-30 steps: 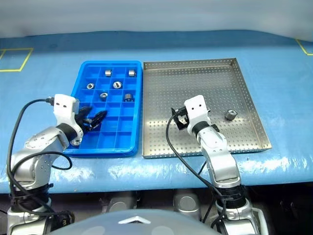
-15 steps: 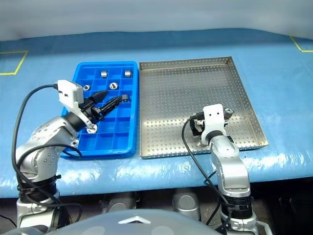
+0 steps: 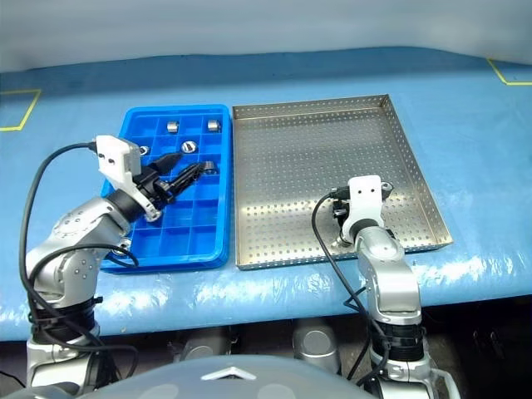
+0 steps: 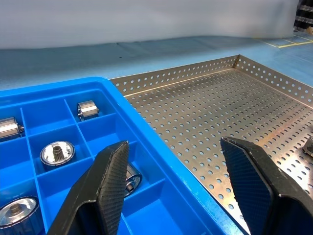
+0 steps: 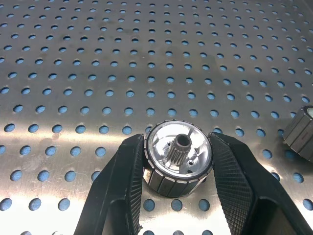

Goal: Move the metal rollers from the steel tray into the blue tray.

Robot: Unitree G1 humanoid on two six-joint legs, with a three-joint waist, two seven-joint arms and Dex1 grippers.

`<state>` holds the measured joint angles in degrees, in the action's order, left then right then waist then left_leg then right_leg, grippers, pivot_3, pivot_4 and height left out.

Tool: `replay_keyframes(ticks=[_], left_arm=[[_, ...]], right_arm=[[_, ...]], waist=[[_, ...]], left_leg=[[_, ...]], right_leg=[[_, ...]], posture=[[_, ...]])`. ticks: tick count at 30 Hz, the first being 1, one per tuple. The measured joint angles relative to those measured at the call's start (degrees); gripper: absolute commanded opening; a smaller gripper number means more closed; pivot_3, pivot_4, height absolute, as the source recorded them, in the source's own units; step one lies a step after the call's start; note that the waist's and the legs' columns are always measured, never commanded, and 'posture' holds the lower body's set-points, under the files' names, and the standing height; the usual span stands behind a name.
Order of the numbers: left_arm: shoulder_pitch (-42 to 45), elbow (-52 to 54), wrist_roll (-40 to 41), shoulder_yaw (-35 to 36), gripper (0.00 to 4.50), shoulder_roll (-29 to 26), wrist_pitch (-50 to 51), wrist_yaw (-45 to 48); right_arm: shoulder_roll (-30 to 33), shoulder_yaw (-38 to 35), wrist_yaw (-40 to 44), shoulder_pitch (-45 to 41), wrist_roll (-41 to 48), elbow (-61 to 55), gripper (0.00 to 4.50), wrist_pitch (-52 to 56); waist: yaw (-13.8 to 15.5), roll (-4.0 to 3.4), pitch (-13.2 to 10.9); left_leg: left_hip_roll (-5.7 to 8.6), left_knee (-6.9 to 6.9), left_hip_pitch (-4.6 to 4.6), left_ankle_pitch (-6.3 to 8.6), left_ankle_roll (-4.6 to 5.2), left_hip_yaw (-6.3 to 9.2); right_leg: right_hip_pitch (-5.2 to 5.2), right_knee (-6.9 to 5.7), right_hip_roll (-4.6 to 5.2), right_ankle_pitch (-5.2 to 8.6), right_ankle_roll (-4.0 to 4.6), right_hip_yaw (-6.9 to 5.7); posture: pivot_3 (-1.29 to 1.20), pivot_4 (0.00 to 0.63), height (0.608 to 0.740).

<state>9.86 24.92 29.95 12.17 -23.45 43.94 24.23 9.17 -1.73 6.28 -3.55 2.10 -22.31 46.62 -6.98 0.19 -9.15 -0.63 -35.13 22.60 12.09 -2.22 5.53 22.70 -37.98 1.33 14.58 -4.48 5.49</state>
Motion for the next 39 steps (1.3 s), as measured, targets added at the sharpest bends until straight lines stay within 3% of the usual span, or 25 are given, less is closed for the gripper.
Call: replay_keyframes(ticks=[9, 17, 37, 38, 39], left_arm=[[2.50, -5.22, -3.05, 8.52, 3.29, -1.47, -4.46, -7.96], [1.51, -6.49, -4.57, 10.61, 3.29, -1.80, -5.67, -10.38], [-4.26, -1.59, -4.02, 9.38, 3.29, 0.83, -5.66, -11.67], [-4.28, -1.59, -4.01, 9.38, 3.29, 0.83, -5.62, -11.70], [-4.28, -1.58, -3.98, 9.36, 3.29, 0.83, -5.60, -11.71]], right_arm=[[-1.21, 10.63, 6.26, -11.24, 1.51, -1.64, 1.81, -4.93], [-7.58, 22.38, 12.85, -20.95, 1.62, 15.28, 1.81, -13.52], [-16.56, 23.41, 22.19, -34.04, 1.09, 45.58, 1.81, -30.31], [-16.56, 22.98, 22.27, -34.29, 1.14, 46.95, 2.45, -30.62], [-16.56, 22.47, 22.20, -34.35, 1.15, 48.10, 2.63, -31.28]], waist=[[0.00, 0.00, -0.01], [1.20, 0.04, -0.02], [3.79, 0.04, -0.02], [3.92, 0.04, -0.02], [4.01, 0.04, -0.02]], left_leg=[[-0.13, 0.03, -0.01, 0.00, 0.00, 0.09], [0.01, 0.07, 0.10, -0.01, -0.02, 0.14], [-0.03, 0.14, 0.10, -0.14, -0.24, 0.79], [-0.03, 0.14, 0.10, -0.14, -0.24, 0.83], [-0.04, 0.14, 0.11, -0.14, -0.25, 0.87]], right_leg=[[0.03, -0.02, -0.16, -0.01, 0.04, -0.06], [0.04, 0.09, 0.03, -0.18, 0.34, -0.14], [-0.10, 0.00, 0.02, -0.15, 0.53, -0.89], [-0.11, 0.00, 0.01, -0.14, 0.55, -0.93], [-0.11, 0.00, 0.02, -0.14, 0.56, -0.98]], posture=[[-0.05, 0.150, 0.740], [0.00, 0.150, 0.740], [0.08, 0.150, 0.740], [0.08, 0.150, 0.740], [0.07, 0.150, 0.740]])
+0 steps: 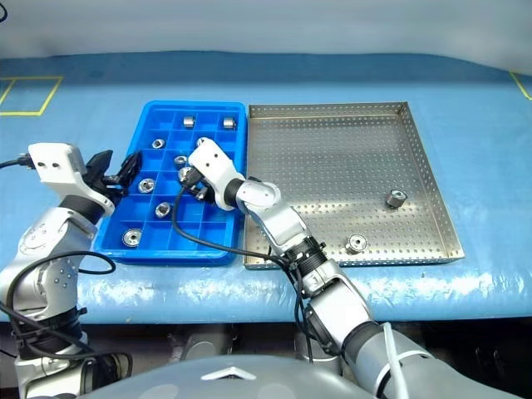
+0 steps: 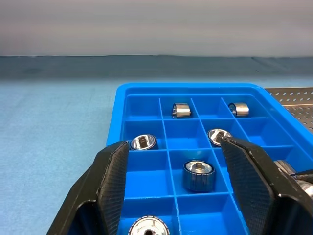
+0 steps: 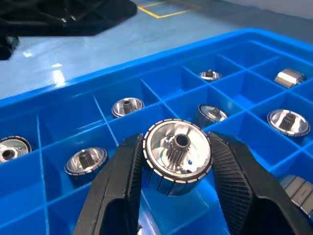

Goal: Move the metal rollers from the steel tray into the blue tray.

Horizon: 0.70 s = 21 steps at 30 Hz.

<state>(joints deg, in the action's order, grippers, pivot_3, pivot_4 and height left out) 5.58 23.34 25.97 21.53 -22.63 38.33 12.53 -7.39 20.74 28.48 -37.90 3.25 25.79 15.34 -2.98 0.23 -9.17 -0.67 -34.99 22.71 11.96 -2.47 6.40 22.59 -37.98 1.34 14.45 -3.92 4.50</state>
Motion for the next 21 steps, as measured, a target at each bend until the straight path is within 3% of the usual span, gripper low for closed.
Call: replay_keyframes(ticks=[1, 6, 10, 12, 16, 19, 21], left_arm=[[0.00, 0.00, 0.01, -0.02, 3.29, 0.00, 0.02, -0.02], [0.76, -0.01, 0.17, -2.17, 3.29, 0.37, 0.17, 0.11], [2.71, -0.29, 1.19, -5.62, 3.29, 1.39, 0.26, 1.52], [3.31, -0.43, 1.38, -8.38, 3.29, 1.62, 0.23, 3.30], [3.96, -0.39, 1.47, -15.99, 3.29, -0.81, 0.23, 10.16], [5.18, -1.00, 1.14, -18.94, 3.29, -1.16, -0.11, 12.44], [6.55, -2.26, 0.99, -20.31, 3.29, -0.92, -0.19, 12.96]], right_arm=[[0.00, -0.57, -0.07, -0.02, 0.08, 0.72, 2.93, -0.66], [0.10, -2.57, -2.34, 0.01, -0.21, -0.71, 2.93, -2.91], [2.93, -3.20, -4.48, 3.97, -1.07, -15.24, 2.93, 0.45], [7.63, -2.51, -4.28, 7.78, -2.51, -24.86, 2.93, 4.43], [26.17, -3.21, -1.42, 23.90, -7.61, -47.79, 2.93, 19.20], [33.84, -6.80, 0.21, 34.91, -7.56, -60.03, 2.93, 28.61], [35.38, -9.24, 0.19, 38.53, -7.31, -65.55, 2.93, 33.20]], waist=[[0.06, 0.00, 0.00], [0.04, -0.01, -0.01], [0.06, -0.03, 0.01], [0.34, -0.06, 0.04], [0.36, -0.12, 0.04], [-0.91, -0.14, 0.04], [-2.38, -0.14, 0.02]], left_leg=[[0.00, 0.01, 0.00, 0.00, 0.00, 0.02], [0.00, 0.02, 0.01, -0.03, -0.05, 0.13], [0.05, 0.01, 0.14, -0.04, -0.07, 0.25], [0.15, 0.00, 0.18, -0.03, -0.10, 0.30], [0.23, 0.00, 0.29, 0.04, -0.20, 0.24], [0.08, 0.03, 0.25, 0.06, -0.17, 0.25], [-0.08, -0.02, 0.15, 0.06, -0.15, 0.17]], right_leg=[[0.00, 0.00, 0.00, 0.01, 0.02, -0.03], [-0.03, -0.03, 0.01, 0.04, 0.07, -0.18], [-0.03, 0.01, 0.08, 0.05, 0.08, -0.30], [-0.08, 0.08, 0.17, 0.05, 0.08, -0.36], [-0.01, 0.17, 0.27, 0.12, 0.14, -0.32], [0.02, 0.08, 0.12, 0.25, 0.14, -0.34], [0.02, 0.00, -0.01, 0.41, -0.03, -0.32]], posture=[[0.06, 0.150, 0.740], [0.02, 0.150, 0.740], [-0.02, 0.150, 0.740], [-0.04, 0.150, 0.740], [-0.11, 0.150, 0.740], [-0.15, 0.150, 0.740], [-0.17, 0.150, 0.740]])
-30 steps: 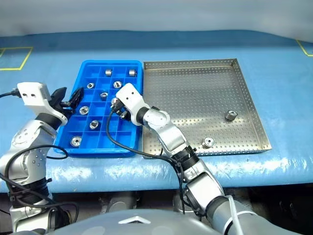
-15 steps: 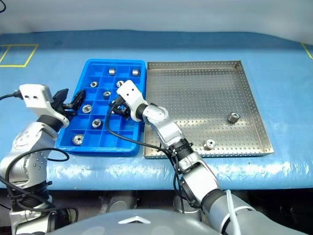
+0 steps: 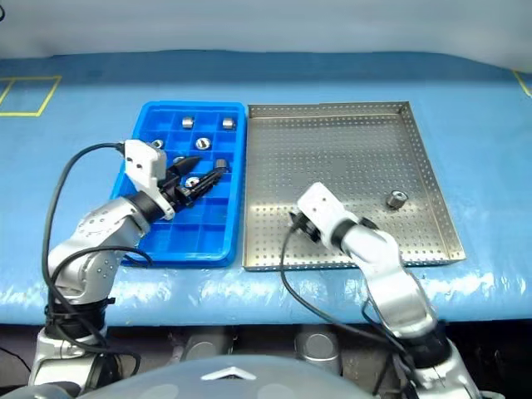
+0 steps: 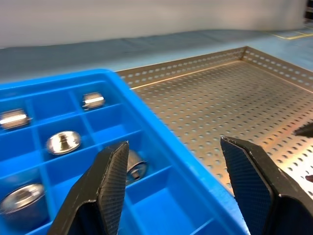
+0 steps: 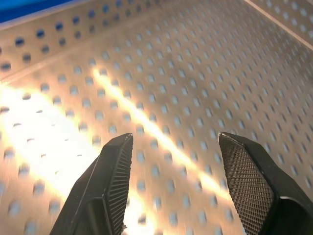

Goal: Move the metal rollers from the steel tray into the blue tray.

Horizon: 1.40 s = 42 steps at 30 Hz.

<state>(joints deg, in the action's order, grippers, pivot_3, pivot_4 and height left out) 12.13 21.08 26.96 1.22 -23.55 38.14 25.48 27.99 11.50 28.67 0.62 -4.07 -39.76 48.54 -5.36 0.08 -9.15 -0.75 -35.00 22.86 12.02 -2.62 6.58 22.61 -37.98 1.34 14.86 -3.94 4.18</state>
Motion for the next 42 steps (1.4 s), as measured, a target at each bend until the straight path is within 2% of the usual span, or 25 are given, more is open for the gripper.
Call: replay_keyframes(ticks=[4, 11, 18, 23, 33, 37, 42], left_arm=[[1.53, -2.50, -0.34, -2.63, 3.29, 1.61, -0.90, 1.09], [2.67, -4.76, -2.16, -3.94, 3.29, 1.88, -2.28, 2.23], [2.84, -5.20, -2.26, -3.78, 3.29, 1.88, -2.61, 2.16], [2.48, -5.20, -2.30, -3.45, 3.29, 1.88, -2.65, 1.99], [2.14, -5.20, -2.80, -1.54, 3.29, 1.96, -2.66, 0.82], [2.30, -5.17, -1.72, 1.30, 3.29, 2.79, -2.87, -0.15], [3.51, -5.22, -0.99, 9.92, 3.29, 1.28, -3.59, -3.07]], right_arm=[[-0.76, -4.92, -1.63, 3.72, 0.96, -6.79, 2.93, 6.27], [-2.15, -7.41, -4.57, 7.83, 2.24, -6.43, 2.93, 10.66], [-3.37, -7.97, -6.78, 8.46, 3.21, -3.53, 2.93, 10.58], [-3.22, -8.16, -8.02, 7.70, 3.49, -1.67, 1.72, 10.76], [-2.41, -7.98, -8.97, 6.47, 4.34, -1.13, 1.67, 10.76], [-5.79, -5.16, -9.91, -0.58, 4.85, -1.11, 1.67, 9.64], [-16.58, 3.90, -10.04, -15.94, 6.13, 3.98, 1.67, 2.09]], waist=[[-1.90, 0.01, 0.00], [-2.95, 0.03, -0.01], [-2.93, 0.06, 0.02], [-2.35, 0.09, 0.04], [-2.27, 0.09, 0.03], [-2.88, 0.07, -0.01], [-3.16, 0.09, -0.03]], left_leg=[[-0.06, -0.10, -0.25, -0.01, 0.01, -0.05], [0.01, -0.13, -0.15, -0.02, 0.01, -0.10], [0.02, -0.10, -0.11, 0.00, 0.03, -0.09], [0.02, -0.10, -0.11, 0.00, 0.03, -0.08], [0.03, -0.13, -0.13, 0.00, 0.03, -0.09], [-0.04, -0.12, -0.17, -0.01, 0.03, -0.11], [-0.23, -0.08, -0.18, -0.01, 0.03, 0.01]], right_leg=[[-0.15, -0.14, -0.10, -0.02, -0.06, 0.05], [-0.14, -0.07, -0.09, -0.08, -0.13, 0.22], [-0.14, 0.00, -0.08, -0.04, -0.10, 0.22], [-0.16, 0.02, -0.08, -0.04, -0.10, 0.21], [-0.18, 0.02, -0.07, -0.06, -0.13, 0.22], [-0.10, -0.10, -0.15, -0.07, -0.13, 0.24], [-0.06, -0.20, -0.36, -0.06, -0.06, 0.16]], posture=[[-0.20, 0.150, 0.740], [-0.21, 0.150, 0.740], [-0.20, 0.150, 0.740], [-0.18, 0.150, 0.740], [-0.16, 0.150, 0.740], [-0.14, 0.150, 0.740], [-0.10, 0.150, 0.740]])
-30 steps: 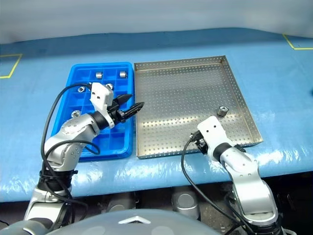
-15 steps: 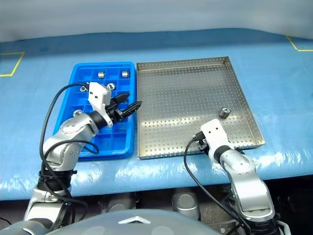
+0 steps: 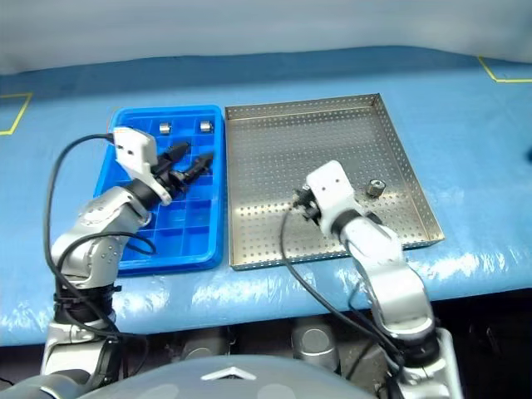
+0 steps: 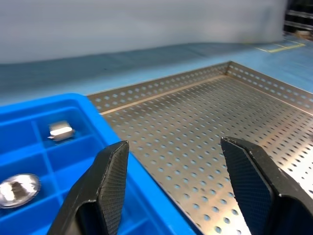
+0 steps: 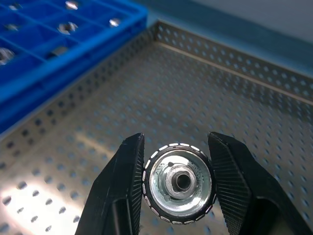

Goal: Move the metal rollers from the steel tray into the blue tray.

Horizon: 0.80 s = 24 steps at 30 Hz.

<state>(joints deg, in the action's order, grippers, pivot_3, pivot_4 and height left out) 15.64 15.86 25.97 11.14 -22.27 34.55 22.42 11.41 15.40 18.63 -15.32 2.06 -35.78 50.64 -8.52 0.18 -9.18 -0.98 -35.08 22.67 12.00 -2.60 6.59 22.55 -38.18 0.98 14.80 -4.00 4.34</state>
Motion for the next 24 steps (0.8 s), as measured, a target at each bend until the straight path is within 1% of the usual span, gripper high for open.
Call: replay_keyframes(ticks=[2, 4, 6, 8, 10, 15, 18, 21, 23, 24], left_arm=[[0.57, -0.17, -0.02, 3.83, 3.29, -2.25, -0.16, -0.97], [1.29, -0.32, -0.06, 7.64, 3.29, -4.07, -0.53, -2.09], [0.64, -0.37, -0.21, 10.60, 3.29, -5.99, -0.74, -2.88], [-0.35, -0.25, -0.58, 13.03, 3.29, -8.05, -0.74, -3.56], [-1.35, 0.39, -0.52, 14.87, 3.29, -8.61, -0.59, -3.97], [-4.70, 3.31, 0.03, 15.36, 3.29, -7.97, 0.53, -5.08], [-6.08, 5.03, 0.21, 14.39, 3.29, -7.36, 1.58, -5.56], [-6.60, 6.03, 0.21, 12.90, 3.29, -7.35, 2.52, -5.64], [-6.58, 6.16, 0.46, 12.78, 3.29, -7.35, 2.66, -5.76], [-6.48, 6.16, 0.58, 12.77, 3.29, -7.35, 2.69, -5.85]], right_arm=[[-4.86, 4.52, 0.99, -5.51, 0.68, 5.67, 1.67, -3.35], [-8.29, 8.35, 2.38, -8.53, 1.68, 10.58, 1.67, -6.15], [-10.37, 11.13, 3.46, -9.97, 2.18, 14.87, 1.67, -7.98], [-12.89, 12.83, 3.90, -10.91, 2.45, 19.46, 1.67, -8.56], [-14.55, 15.13, 4.63, -10.87, 2.95, 21.88, 1.67, -8.63], [-17.42, 19.45, 6.31, -10.26, 4.40, 24.82, 1.67, -8.00], [-17.97, 19.97, 6.50, -9.90, 4.80, 27.76, 1.67, -7.90], [-18.39, 19.93, 6.52, -9.40, 5.25, 31.08, 1.67, -7.50], [-18.21, 19.94, 6.67, -9.19, 5.17, 31.96, 2.43, -7.45], [-18.06, 20.07, 6.69, -9.09, 5.05, 32.18, 2.72, -7.53]], waist=[[0.06, 0.00, -0.01], [0.76, 0.01, 0.00], [1.79, 0.04, 0.00], [2.48, 0.05, 0.00], [3.32, 0.05, 0.00], [5.36, 0.09, 0.02], [6.24, 0.09, 0.03], [6.52, 0.10, 0.02], [6.52, 0.09, 0.03], [6.45, 0.09, 0.03]], left_leg=[[-0.07, 0.04, 0.03, 0.00, 0.00, 0.02], [-0.09, 0.07, 0.07, 0.00, -0.01, 0.09], [0.04, 0.11, 0.11, 0.04, -0.07, 0.13], [0.14, 0.15, 0.20, 0.05, -0.11, 0.13], [0.21, 0.21, 0.22, 0.06, -0.16, 0.12], [0.23, 0.22, 0.22, 0.01, -0.28, 0.22], [0.21, 0.22, 0.15, -0.06, -0.41, 0.26], [0.18, 0.24, 0.05, -0.13, -0.50, 0.27], [0.14, 0.24, 0.01, -0.16, -0.53, 0.27], [0.12, 0.24, 0.00, -0.16, -0.53, 0.27]], right_leg=[[0.03, 0.01, -0.07, 0.00, 0.05, -0.03], [0.02, 0.04, -0.04, 0.01, 0.22, -0.12], [0.03, 0.04, 0.14, -0.09, 0.45, -0.22], [0.11, 0.07, 0.28, -0.10, 0.47, -0.25], [0.13, 0.12, 0.38, -0.09, 0.47, -0.27], [0.10, 0.13, 0.41, -0.09, 0.47, -0.40], [0.05, 0.13, 0.38, -0.07, 0.47, -0.44], [0.00, 0.05, 0.34, -0.01, 0.35, -0.47], [0.01, 0.02, 0.30, 0.00, 0.31, -0.47], [0.01, 0.00, 0.28, 0.00, 0.31, -0.47]], posture=[[-0.07, 0.150, 0.740], [-0.03, 0.150, 0.740], [0.00, 0.150, 0.740], [0.03, 0.150, 0.740], [0.05, 0.150, 0.740], [0.08, 0.150, 0.740], [0.09, 0.150, 0.740], [0.09, 0.150, 0.740], [0.09, 0.150, 0.740], [0.08, 0.150, 0.740]])
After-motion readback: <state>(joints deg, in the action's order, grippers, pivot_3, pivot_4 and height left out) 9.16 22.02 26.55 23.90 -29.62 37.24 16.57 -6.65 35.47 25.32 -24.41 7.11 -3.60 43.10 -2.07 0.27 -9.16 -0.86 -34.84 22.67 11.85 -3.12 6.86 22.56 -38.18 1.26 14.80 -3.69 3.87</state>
